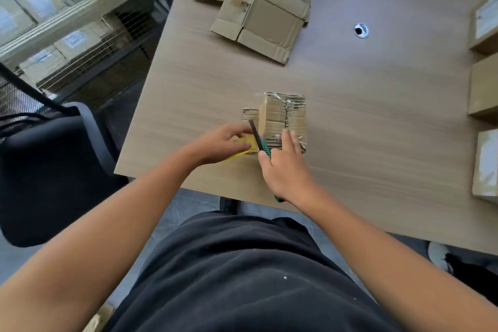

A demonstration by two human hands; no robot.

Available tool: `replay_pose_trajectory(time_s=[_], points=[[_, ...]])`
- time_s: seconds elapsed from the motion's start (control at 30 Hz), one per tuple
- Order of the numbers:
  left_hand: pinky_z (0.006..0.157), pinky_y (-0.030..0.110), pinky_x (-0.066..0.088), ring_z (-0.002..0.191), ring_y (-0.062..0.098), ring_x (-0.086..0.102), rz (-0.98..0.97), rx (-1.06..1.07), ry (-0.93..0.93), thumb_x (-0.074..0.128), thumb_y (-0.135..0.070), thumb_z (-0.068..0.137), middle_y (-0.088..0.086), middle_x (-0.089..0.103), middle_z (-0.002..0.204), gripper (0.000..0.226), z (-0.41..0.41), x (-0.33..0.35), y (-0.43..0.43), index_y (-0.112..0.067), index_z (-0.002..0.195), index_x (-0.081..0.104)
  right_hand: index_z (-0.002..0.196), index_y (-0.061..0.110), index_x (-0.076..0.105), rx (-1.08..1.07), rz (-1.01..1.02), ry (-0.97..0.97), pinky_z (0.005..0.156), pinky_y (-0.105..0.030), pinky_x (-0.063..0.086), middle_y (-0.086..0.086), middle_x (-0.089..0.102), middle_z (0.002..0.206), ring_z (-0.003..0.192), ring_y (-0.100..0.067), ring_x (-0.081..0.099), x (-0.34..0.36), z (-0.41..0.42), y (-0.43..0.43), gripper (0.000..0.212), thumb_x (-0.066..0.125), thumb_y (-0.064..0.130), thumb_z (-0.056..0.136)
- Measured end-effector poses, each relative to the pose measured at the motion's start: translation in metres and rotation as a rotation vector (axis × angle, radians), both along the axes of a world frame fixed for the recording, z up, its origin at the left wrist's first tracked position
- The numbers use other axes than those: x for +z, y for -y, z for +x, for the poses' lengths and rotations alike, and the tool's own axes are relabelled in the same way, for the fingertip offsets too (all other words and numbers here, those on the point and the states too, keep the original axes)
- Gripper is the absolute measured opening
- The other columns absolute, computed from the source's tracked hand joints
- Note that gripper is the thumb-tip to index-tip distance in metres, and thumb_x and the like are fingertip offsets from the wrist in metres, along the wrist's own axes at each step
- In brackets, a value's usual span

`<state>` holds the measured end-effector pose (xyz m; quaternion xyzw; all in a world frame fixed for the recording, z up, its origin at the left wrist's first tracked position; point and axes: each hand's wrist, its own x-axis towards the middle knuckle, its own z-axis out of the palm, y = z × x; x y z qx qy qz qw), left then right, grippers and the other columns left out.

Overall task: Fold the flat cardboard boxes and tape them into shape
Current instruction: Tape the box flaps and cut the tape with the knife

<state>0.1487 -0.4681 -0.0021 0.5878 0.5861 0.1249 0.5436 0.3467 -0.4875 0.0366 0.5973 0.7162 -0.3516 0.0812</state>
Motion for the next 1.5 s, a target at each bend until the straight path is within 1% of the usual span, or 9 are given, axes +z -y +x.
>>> replay_pose_trajectory(time_s=[0.1,0.27,0.6,0.8,1.03,1.23,1.3,1.4,1.5], points=[[0.08,0.023,0.044,0.101,0.002,0.056,0.023,0.018,-0.079,0.065,-0.048,0.094,-0.021,0.054,0.107,0.046,-0.014,-0.004,0.006,-0.036,0.137,0.055,0.125,0.001,0.066,0.008,-0.045,0.026,0.124,-0.043,-0.004,-0.014,-0.01,0.169,0.154,-0.024,-0.02,-0.001,-0.007,0.001,0.064,0.024,0.046,0.107],[0.082,0.031,0.047,0.092,0.014,0.054,0.129,-0.062,-0.356,0.069,-0.042,0.091,-0.001,0.059,0.109,0.022,-0.014,0.001,-0.01,-0.031,0.109,0.072,0.119,-0.001,0.07,0.008,-0.121,0.073,0.126,-0.043,-0.002,-0.008,-0.016,0.169,0.153,-0.02,-0.023,0.002,-0.011,-0.002,0.061,0.027,0.041,0.108],[0.07,0.034,0.049,0.085,0.017,0.059,0.428,0.058,-0.417,0.063,-0.037,0.095,-0.012,0.048,0.107,0.009,0.001,0.029,0.012,-0.029,0.092,0.064,0.127,0.003,0.067,0.09,-0.164,0.262,0.122,-0.047,-0.011,-0.015,-0.038,0.158,0.147,-0.032,-0.037,-0.008,-0.018,-0.005,0.057,0.035,0.045,0.103],[0.07,0.033,0.047,0.081,0.014,0.056,0.398,0.199,-0.567,0.07,-0.052,0.088,-0.011,0.047,0.105,0.027,-0.007,0.041,0.057,-0.028,0.088,0.058,0.126,0.006,0.067,-0.054,-0.065,-0.203,0.123,-0.04,-0.005,-0.008,-0.009,0.17,0.155,-0.024,-0.015,0.012,0.014,0.0,0.052,0.039,0.045,0.106],[0.066,0.033,0.041,0.076,0.018,0.056,0.384,0.487,-0.775,0.052,-0.047,0.099,-0.012,0.048,0.1,0.023,-0.015,0.044,0.13,-0.027,0.093,0.063,0.116,0.001,0.07,0.008,0.25,-0.296,0.123,-0.049,0.014,-0.015,0.029,0.161,0.151,-0.032,0.015,0.022,0.018,0.023,0.052,0.041,0.043,0.105],[0.066,0.033,0.04,0.077,0.018,0.055,0.415,0.563,-0.874,0.048,-0.041,0.103,-0.011,0.051,0.103,0.028,-0.042,0.04,0.157,-0.022,0.098,0.068,0.119,0.006,0.067,0.163,0.236,-0.356,0.109,-0.047,0.033,-0.011,0.05,0.142,0.133,-0.031,0.036,0.016,-0.011,0.057,0.057,0.033,0.05,0.102],[0.064,0.033,0.039,0.074,0.018,0.056,0.423,0.567,-0.897,0.046,-0.039,0.104,-0.01,0.049,0.103,0.03,-0.057,0.032,0.151,-0.02,0.098,0.069,0.112,0.013,0.062,0.19,0.21,-0.363,0.089,-0.042,0.041,-0.007,0.061,0.118,0.112,-0.03,0.052,0.007,-0.022,0.063,0.044,0.036,0.048,0.105],[0.055,0.039,0.046,0.067,0.025,0.057,0.462,0.477,-0.989,0.049,-0.023,0.104,0.005,0.052,0.106,0.025,-0.086,0.019,0.133,-0.009,0.1,0.069,0.099,0.024,0.043,0.111,0.049,-0.4,0.057,-0.036,0.035,0.001,0.058,0.081,0.072,-0.021,0.057,-0.006,-0.046,0.055,0.028,0.036,0.05,0.105],[0.052,0.038,0.044,0.059,0.028,0.048,0.468,0.31,-1.084,0.044,-0.001,0.096,0.015,0.052,0.099,0.022,-0.114,0.004,0.109,-0.003,0.09,0.065,0.101,0.023,0.036,0.05,0.025,-0.338,0.051,-0.034,0.031,-0.002,0.057,0.074,0.063,-0.022,0.055,-0.025,-0.079,0.037,0.027,0.039,0.05,0.104]])
